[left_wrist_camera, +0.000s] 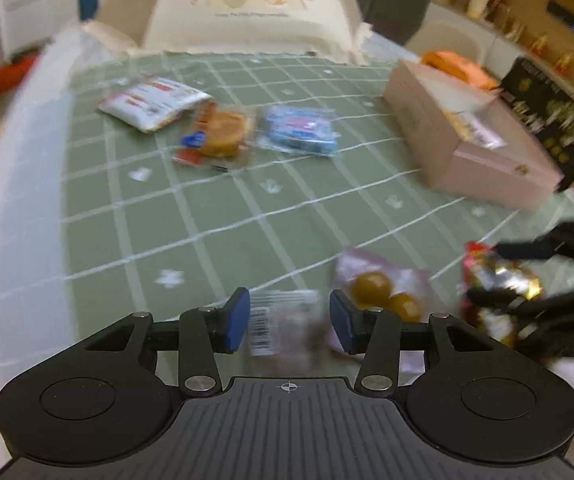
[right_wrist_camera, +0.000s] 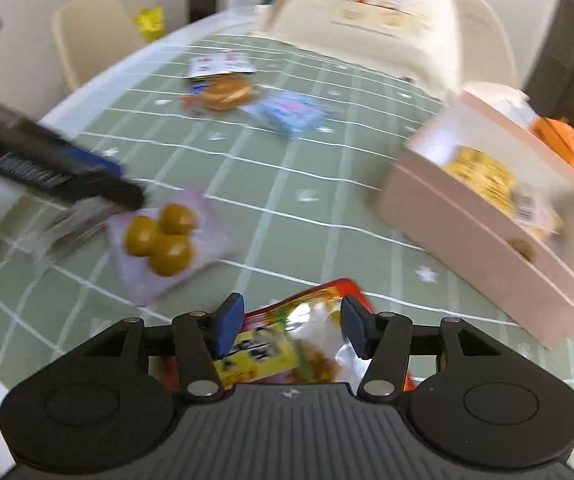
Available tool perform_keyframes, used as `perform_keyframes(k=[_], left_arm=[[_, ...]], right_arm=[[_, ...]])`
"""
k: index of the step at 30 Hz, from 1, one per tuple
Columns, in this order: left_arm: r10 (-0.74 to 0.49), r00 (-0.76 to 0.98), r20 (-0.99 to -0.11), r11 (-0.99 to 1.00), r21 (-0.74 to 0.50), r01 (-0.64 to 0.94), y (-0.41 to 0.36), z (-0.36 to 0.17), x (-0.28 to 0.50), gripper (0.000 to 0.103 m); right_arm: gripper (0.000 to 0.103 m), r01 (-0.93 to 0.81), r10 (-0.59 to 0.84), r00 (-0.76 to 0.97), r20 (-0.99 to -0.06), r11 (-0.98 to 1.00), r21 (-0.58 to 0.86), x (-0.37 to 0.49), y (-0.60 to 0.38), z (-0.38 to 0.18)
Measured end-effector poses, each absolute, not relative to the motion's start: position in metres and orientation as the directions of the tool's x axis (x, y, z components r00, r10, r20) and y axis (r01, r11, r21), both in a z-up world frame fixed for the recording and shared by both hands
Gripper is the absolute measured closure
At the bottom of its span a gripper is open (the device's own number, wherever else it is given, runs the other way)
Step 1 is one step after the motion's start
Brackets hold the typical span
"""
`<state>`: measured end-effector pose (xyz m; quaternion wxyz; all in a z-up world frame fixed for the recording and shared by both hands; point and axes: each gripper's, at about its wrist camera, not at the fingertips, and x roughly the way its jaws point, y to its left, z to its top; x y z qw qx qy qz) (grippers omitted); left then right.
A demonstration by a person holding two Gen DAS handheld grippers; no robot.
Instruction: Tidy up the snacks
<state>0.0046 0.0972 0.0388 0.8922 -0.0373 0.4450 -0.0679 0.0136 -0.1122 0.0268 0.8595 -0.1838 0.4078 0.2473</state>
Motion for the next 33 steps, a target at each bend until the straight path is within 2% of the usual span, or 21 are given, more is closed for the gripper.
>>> perform_keyframes(k=[2, 4, 10, 12, 14, 17, 19, 22, 27, 28, 29, 30, 33], left_arm=[[-0.105, 0.602, -0.791, 0.994, -0.099, 0.043, 0.103, 0.039, 0.001, 0.052], [-0.093, 0.601, -0.794, 0.992, -0.122, -0.008, 0.115, 0.037, 0.001, 0.049], [-0.120, 0.597, -0.793, 0.981, -0.188, -0.053, 0.131, 0.038, -0.006, 0.053], [-0.147, 0.595, -0.790, 0.975, -0.217, -0.047, 0.130, 0.040, -0.013, 0.053], [-0.174, 0.589, -0.789, 0.972, -0.235, -0.028, 0.127, 0.044, -0.020, 0.053], [-0.192, 0.572, -0.797, 0.976, -0.214, 0.029, 0.119, 0.046, -0.029, 0.053], [-0.191, 0.563, -0.804, 0.980, -0.191, 0.060, 0.112, 0.045, -0.033, 0.053], [-0.197, 0.551, -0.811, 0.980, -0.184, 0.079, 0.106, 0.039, -0.033, 0.053], [-0.211, 0.559, -0.802, 0.977, -0.183, 0.107, 0.091, 0.038, -0.023, 0.053], [-0.212, 0.557, -0.803, 0.977, -0.175, 0.120, 0.087, 0.038, -0.020, 0.054], [-0.218, 0.553, -0.804, 0.976, -0.171, 0.136, 0.081, 0.038, -0.018, 0.055], [-0.235, 0.546, -0.804, 0.972, -0.179, 0.154, 0.074, 0.038, -0.015, 0.056], [-0.261, 0.530, -0.807, 0.963, -0.181, 0.199, 0.055, 0.038, -0.010, 0.056]], right_arm=[[0.045, -0.580, 0.294, 0.543, -0.787, 0.809, -0.098, 0.018, -0.112, 0.032], [0.031, -0.599, 0.354, 0.528, -0.772, 0.800, -0.043, 0.023, -0.102, 0.046], [0.028, -0.565, 0.490, 0.462, -0.739, 0.805, 0.181, 0.093, -0.027, 0.074], [0.028, -0.526, 0.490, 0.451, -0.746, 0.821, 0.221, 0.125, 0.006, 0.070], [0.028, -0.503, 0.455, 0.454, -0.766, 0.840, 0.201, 0.147, 0.039, 0.061], [0.029, -0.501, 0.345, 0.455, -0.821, 0.861, 0.083, 0.170, 0.084, 0.038], [0.036, -0.517, 0.317, 0.437, -0.842, 0.854, 0.052, 0.173, 0.093, 0.025], [0.043, -0.537, 0.370, 0.385, -0.846, 0.835, 0.121, 0.166, 0.077, 0.029], [0.047, -0.553, 0.451, 0.322, -0.832, 0.803, 0.221, 0.129, 0.013, 0.049], [0.071, -0.556, 0.452, 0.332, -0.828, 0.803, 0.216, 0.119, -0.003, 0.053], [0.084, -0.556, 0.443, 0.351, -0.825, 0.807, 0.197, 0.109, -0.019, 0.058], [0.088, -0.560, 0.435, 0.357, -0.827, 0.808, 0.183, 0.100, -0.033, 0.061], [0.087, -0.542, 0.377, 0.454, -0.807, 0.836, 0.086, 0.068, -0.088, 0.070]])
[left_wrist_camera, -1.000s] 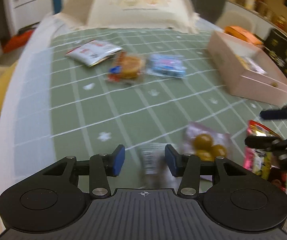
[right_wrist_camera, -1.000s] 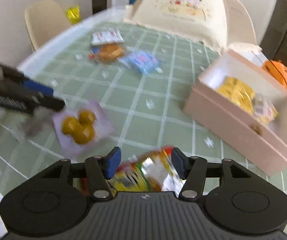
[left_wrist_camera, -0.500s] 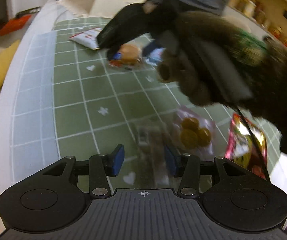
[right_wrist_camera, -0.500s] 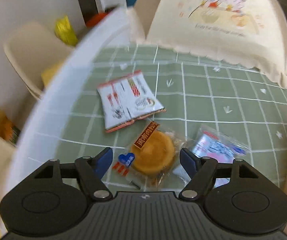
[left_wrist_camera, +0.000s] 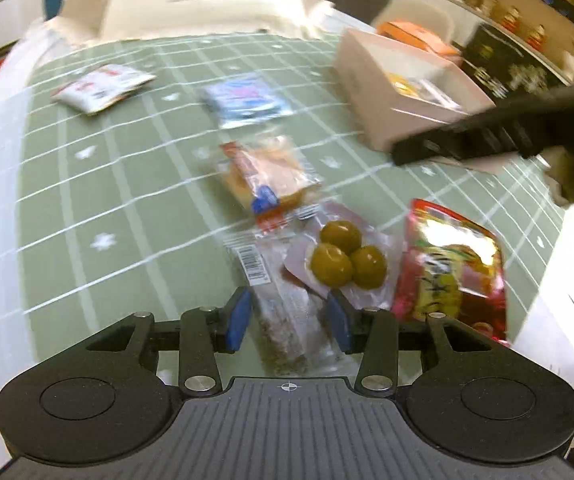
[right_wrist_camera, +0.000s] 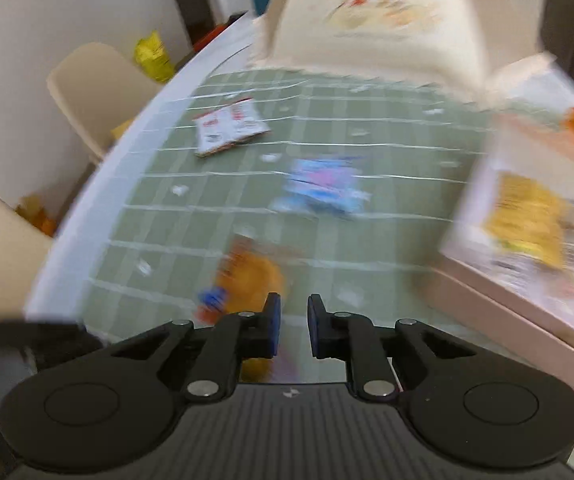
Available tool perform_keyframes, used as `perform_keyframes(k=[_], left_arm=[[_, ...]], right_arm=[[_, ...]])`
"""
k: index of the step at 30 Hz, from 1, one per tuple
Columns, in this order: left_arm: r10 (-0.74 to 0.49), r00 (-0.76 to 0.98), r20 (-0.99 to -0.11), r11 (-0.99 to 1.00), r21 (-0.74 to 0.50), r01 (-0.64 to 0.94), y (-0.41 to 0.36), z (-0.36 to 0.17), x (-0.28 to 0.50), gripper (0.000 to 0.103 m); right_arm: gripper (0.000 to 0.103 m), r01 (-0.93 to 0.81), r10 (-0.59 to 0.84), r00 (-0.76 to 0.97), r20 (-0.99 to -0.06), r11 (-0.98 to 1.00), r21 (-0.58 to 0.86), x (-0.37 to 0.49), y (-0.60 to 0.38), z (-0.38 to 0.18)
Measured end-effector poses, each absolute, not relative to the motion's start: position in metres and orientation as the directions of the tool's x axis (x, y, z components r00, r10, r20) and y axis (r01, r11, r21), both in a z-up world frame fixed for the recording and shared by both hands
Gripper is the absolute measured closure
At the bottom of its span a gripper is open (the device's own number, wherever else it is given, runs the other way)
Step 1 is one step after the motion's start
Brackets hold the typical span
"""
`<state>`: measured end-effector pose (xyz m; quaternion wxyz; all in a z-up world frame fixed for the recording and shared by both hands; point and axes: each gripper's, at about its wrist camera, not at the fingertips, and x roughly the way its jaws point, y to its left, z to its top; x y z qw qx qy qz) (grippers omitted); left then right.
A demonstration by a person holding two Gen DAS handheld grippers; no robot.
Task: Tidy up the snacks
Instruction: 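Grasp the wrapped round cake with the right tool while the left grasps the clear bag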
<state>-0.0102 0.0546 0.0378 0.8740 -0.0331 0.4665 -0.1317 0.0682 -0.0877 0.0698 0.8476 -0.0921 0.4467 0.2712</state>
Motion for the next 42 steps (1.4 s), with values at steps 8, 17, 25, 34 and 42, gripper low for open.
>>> perform_keyframes(k=[8, 17, 25, 34, 42], left_arm=[[-0.190, 0.526, -0.829, 0.975, -0.094, 0.204, 0.030, 0.038, -0.010, 0.056], [-0.143, 0.525, -0.839, 0.989, -0.107, 0.097, 0.060, 0.043, -0.018, 0.057], [-0.185, 0.537, -0.823, 0.983, -0.157, 0.099, 0.066, 0.042, -0.020, 0.057], [-0.219, 0.513, -0.830, 0.967, -0.116, 0.225, 0.045, 0.041, 0.009, 0.056], [-0.195, 0.529, -0.826, 0.955, -0.038, 0.294, 0.028, 0.036, 0.035, 0.055]], right_arm=[[0.035, -0.484, 0.304, 0.512, -0.803, 0.875, 0.023, 0.043, -0.132, 0.063], [0.029, -0.610, 0.336, 0.496, -0.800, 0.791, -0.046, 0.059, -0.028, 0.047], [0.049, -0.596, 0.362, 0.391, -0.846, 0.800, 0.067, 0.086, -0.017, 0.032], [0.049, -0.483, 0.302, 0.521, -0.798, 0.875, 0.016, 0.043, -0.135, 0.070], [0.049, -0.364, 0.163, 0.517, -0.840, 0.930, -0.044, 0.002, -0.203, 0.047]])
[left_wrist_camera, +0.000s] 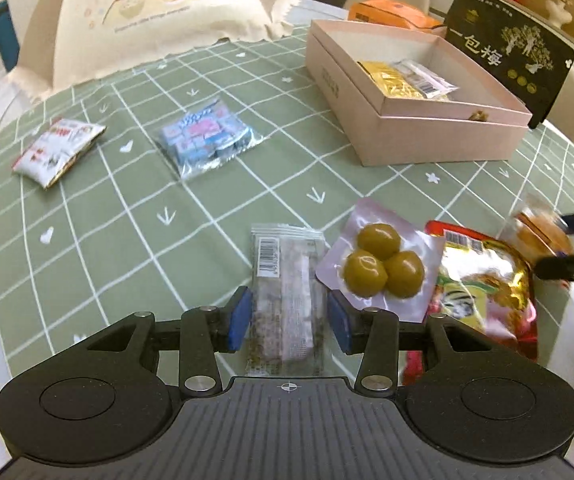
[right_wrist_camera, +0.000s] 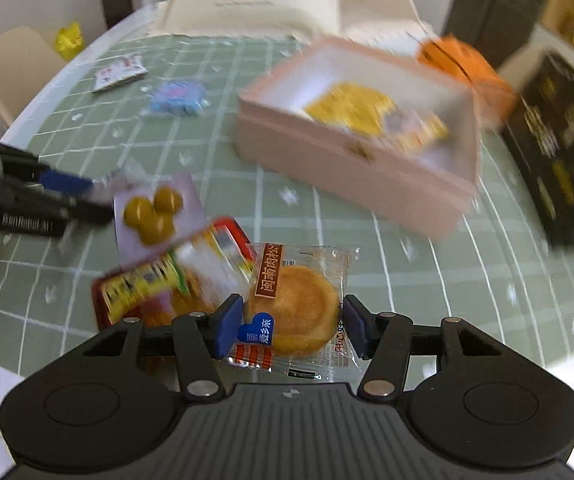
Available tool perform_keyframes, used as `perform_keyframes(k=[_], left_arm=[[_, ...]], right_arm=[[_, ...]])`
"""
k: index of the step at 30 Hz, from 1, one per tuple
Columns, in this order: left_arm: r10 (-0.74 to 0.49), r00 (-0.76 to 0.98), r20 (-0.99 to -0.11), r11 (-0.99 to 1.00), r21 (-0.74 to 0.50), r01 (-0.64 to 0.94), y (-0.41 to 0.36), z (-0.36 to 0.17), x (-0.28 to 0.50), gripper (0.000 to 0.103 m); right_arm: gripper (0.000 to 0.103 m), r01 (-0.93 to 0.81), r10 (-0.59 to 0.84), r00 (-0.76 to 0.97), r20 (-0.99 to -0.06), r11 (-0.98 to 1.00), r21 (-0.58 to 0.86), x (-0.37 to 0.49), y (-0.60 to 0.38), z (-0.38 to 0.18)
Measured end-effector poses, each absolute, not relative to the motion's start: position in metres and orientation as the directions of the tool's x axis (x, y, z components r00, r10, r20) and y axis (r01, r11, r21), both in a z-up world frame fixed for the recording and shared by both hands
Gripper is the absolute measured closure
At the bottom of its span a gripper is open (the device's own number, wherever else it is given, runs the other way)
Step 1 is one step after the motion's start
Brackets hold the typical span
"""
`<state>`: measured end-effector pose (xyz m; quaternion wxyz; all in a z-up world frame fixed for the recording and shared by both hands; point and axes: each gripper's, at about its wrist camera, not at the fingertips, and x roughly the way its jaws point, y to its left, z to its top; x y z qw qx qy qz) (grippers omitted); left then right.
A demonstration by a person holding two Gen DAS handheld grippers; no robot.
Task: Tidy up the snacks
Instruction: 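Grasp the wrapped round cake with the right tool while the left grasps the clear bag, then carry the round cake and clear stick bag into the pink box and release both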
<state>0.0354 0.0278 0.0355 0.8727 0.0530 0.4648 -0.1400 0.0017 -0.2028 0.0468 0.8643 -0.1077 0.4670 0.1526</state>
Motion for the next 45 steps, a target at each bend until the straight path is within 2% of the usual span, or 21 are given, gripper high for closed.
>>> perform_keyframes(k=[5, 8, 9, 12, 13, 17, 20, 21, 26, 32, 35, 36, 40, 42, 45], left_arm=[[-0.165, 0.523, -0.836, 0.954, 0.000, 0.300, 0.021, 0.036, 0.037, 0.054], [-0.173, 0.528, -0.831, 0.955, -0.011, 0.296, 0.026, 0.035, 0.036, 0.058], [-0.172, 0.533, -0.828, 0.959, -0.017, 0.283, 0.028, 0.035, 0.033, 0.062], [-0.172, 0.540, -0.824, 0.968, -0.041, 0.246, 0.034, 0.036, 0.018, 0.063], [-0.170, 0.543, -0.822, 0.970, -0.043, 0.239, 0.035, 0.036, 0.011, 0.063], [-0.152, 0.558, -0.816, 0.976, -0.035, 0.215, 0.036, 0.038, -0.021, 0.063], [-0.155, 0.598, -0.786, 0.976, -0.026, 0.218, 0.028, 0.049, -0.039, 0.063], [-0.167, 0.612, -0.773, 0.974, -0.031, 0.226, 0.024, 0.055, -0.043, 0.063], [-0.299, 0.687, -0.662, 0.945, -0.109, 0.307, 0.004, 0.116, -0.028, 0.063], [-0.449, 0.736, -0.506, 0.886, -0.147, 0.440, -0.049, 0.187, 0.057, 0.061], [-0.503, 0.696, -0.512, 0.864, -0.306, 0.399, -0.065, 0.182, 0.122, 0.057], [-0.482, 0.710, -0.513, 0.874, -0.339, 0.349, -0.066, 0.176, 0.136, 0.061], [-0.488, 0.731, -0.478, 0.857, -0.422, 0.296, -0.047, 0.155, 0.141, 0.060], [-0.492, 0.724, -0.484, 0.853, -0.436, 0.288, -0.028, 0.142, 0.134, 0.061], [-0.424, 0.717, -0.554, 0.888, -0.409, 0.210, 0.001, 0.119, 0.136, 0.061]], right_arm=[[0.049, -0.312, 0.144, 0.507, -0.850, 0.950, -0.025, -0.003, -0.218, 0.033], [0.048, -0.308, 0.134, 0.509, -0.850, 0.951, -0.035, -0.005, -0.215, 0.027], [0.046, -0.308, 0.130, 0.511, -0.850, 0.951, -0.039, -0.005, -0.214, 0.024], [0.031, -0.285, 0.123, 0.528, -0.841, 0.958, -0.039, -0.007, -0.219, 0.020], [0.028, -0.273, 0.125, 0.528, -0.840, 0.962, -0.029, -0.006, -0.222, 0.019], [0.027, -0.243, 0.150, 0.525, -0.838, 0.970, 0.021, -0.005, -0.233, 0.016], [0.030, -0.246, 0.144, 0.525, -0.839, 0.969, 0.013, -0.003, -0.230, 0.016], [0.049, -0.251, 0.147, 0.524, -0.839, 0.968, 0.014, -0.003, -0.229, 0.018], [0.049, -0.290, 0.217, 0.516, -0.828, 0.954, 0.069, -0.007, -0.230, 0.047], [0.049, -0.267, 0.244, 0.631, -0.737, 0.960, 0.088, -0.012, -0.249, 0.109], [0.049, -0.240, 0.200, 0.666, -0.718, 0.970, 0.047, -0.007, -0.250, 0.126], [0.049, -0.237, 0.190, 0.672, -0.716, 0.971, 0.036, -0.004, -0.249, 0.130], [0.049, -0.200, 0.140, 0.679, -0.721, 0.980, 0.001, 0.001, -0.255, 0.140], [0.049, -0.188, 0.131, 0.687, -0.715, 0.982, -0.001, 0.005, -0.261, 0.147], [0.049, -0.169, 0.121, 0.697, -0.707, 0.986, 0.002, 0.030, -0.263, 0.161]])
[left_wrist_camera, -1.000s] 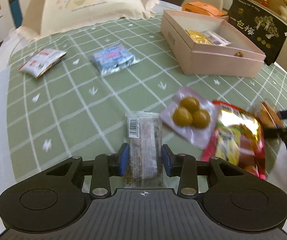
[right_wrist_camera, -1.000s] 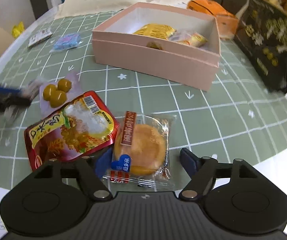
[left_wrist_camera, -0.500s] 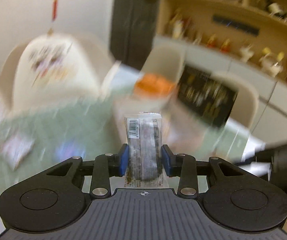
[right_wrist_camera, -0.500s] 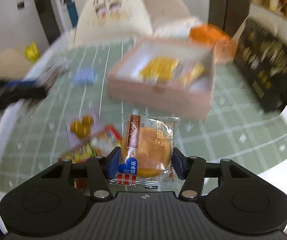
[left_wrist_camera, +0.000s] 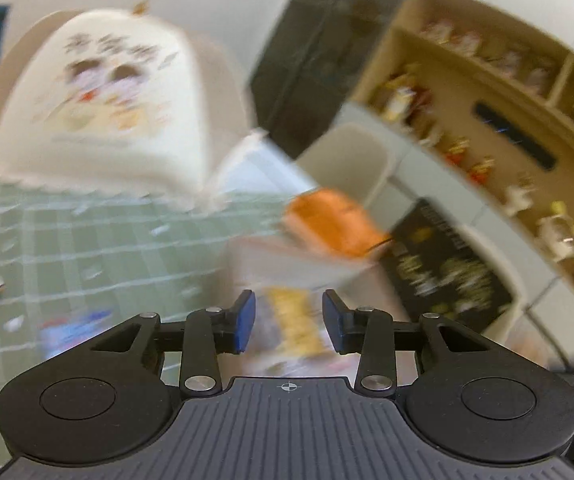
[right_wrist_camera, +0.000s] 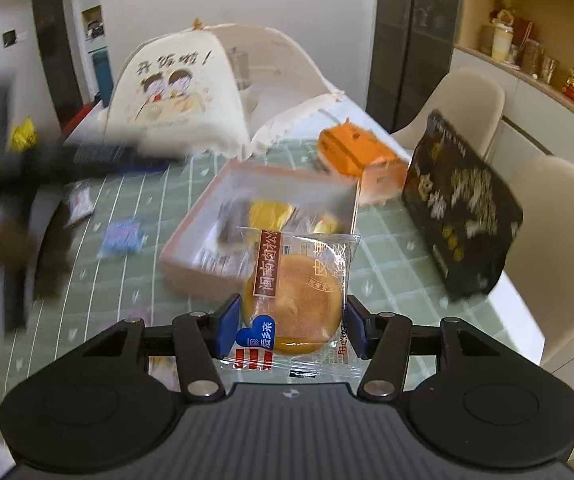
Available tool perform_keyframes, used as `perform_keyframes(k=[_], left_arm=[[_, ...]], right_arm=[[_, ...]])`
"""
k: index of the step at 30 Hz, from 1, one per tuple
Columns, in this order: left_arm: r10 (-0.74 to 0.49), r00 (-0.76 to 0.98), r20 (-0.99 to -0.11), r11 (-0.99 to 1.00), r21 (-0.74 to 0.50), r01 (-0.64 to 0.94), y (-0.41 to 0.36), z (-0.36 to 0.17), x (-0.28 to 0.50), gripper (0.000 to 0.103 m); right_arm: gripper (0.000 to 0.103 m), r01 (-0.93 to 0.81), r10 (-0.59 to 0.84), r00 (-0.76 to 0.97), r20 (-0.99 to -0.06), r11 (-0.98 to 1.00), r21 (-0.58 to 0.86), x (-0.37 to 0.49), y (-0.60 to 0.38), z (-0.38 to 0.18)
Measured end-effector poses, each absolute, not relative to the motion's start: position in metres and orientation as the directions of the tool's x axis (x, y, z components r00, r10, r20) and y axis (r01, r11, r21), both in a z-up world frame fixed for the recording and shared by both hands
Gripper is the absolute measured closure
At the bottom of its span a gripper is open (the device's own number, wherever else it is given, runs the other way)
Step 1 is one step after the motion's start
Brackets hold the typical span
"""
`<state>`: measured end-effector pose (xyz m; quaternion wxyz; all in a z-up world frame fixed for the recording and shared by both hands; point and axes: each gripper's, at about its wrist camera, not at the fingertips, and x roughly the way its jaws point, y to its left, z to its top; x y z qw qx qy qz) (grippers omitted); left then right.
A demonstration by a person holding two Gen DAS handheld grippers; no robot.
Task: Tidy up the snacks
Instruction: 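Carry the round cake and clear stick bag into the pink box and release both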
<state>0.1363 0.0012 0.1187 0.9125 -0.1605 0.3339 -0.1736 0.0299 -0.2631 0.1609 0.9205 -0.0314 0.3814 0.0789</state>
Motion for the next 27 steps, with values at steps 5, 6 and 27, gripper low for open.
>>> perform_keyframes(k=[5, 6, 27], left_arm=[[-0.334, 0.620, -0.711, 0.905, -0.425, 0.000, 0.054, 0.079, 0.148, 0.062], [-0.310, 0.612, -0.727, 0.904, -0.425, -0.048, 0.070, 0.073, 0.150, 0.062], [-0.052, 0.731, -0.680, 0.998, -0.050, 0.024, 0.212, 0.035, 0.200, 0.068]], right_arm=[[0.042, -0.151, 0.136, 0.712, -0.689, 0.988, 0.039, 0.117, -0.250, 0.174], [0.042, -0.134, 0.117, 0.698, -0.707, 0.990, 0.031, 0.132, -0.245, 0.170], [0.035, -0.376, 0.358, 0.460, -0.813, 0.907, 0.187, 0.191, -0.046, 0.082]])
